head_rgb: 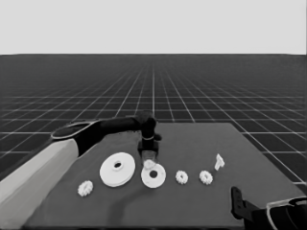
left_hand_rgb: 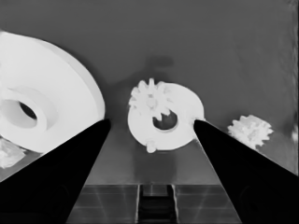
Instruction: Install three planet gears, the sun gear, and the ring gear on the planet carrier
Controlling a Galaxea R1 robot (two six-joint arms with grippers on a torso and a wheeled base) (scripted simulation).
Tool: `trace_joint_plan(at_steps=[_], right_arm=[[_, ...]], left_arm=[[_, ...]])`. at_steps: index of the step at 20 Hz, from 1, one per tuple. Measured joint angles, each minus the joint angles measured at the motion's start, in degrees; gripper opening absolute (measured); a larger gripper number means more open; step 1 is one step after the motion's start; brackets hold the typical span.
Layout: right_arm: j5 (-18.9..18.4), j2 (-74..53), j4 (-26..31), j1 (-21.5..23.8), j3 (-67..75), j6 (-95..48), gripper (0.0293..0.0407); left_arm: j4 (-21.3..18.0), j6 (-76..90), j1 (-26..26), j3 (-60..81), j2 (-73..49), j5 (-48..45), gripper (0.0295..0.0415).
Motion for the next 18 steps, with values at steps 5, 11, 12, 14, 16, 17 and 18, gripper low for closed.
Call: trace_joint_plan(at_steps=[5, 11, 12, 14, 16, 17, 18], right_arm=[[0.0, 0.0, 0.0, 0.0, 0.0, 0.0, 0.0385], [0.0, 0.0, 0.0, 0.0, 0.0, 0.0, 0.0385], [0.0, 0.0, 0.0, 0.0, 0.0, 0.0, 0.0385], [0.0, 0.0, 0.0, 0.0, 0.0, 0.0, 0.0385], [0.0, 0.0, 0.0, 0.0, 0.0, 0.0, 0.0385], [0.0, 0.0, 0.0, 0.0, 0.0, 0.0, 0.0385], [0.0, 0.0, 0.0, 0.0, 0.0, 0.0, 0.0385]], left_arm=[[-0.9, -0.1, -0.9, 0.2, -0.1, 0.3, 0.0385], [1.3, 4.0, 1.6, 47.2, -52.1, -1.5, 0.0385], [1.2, 6.1, 1.7, 46.9, -53.7, -1.9, 0.0385], [1.0, 8.2, 1.7, 46.5, -55.0, -2.3, 0.0385], [0.9, 8.9, 1.7, 46.3, -55.5, -2.5, 0.0385], [5.9, 9.5, 7.2, 44.2, -54.5, -5.6, 0.0385], [8.6, 10.0, 10.8, 42.2, -53.5, -7.6, 0.0385]])
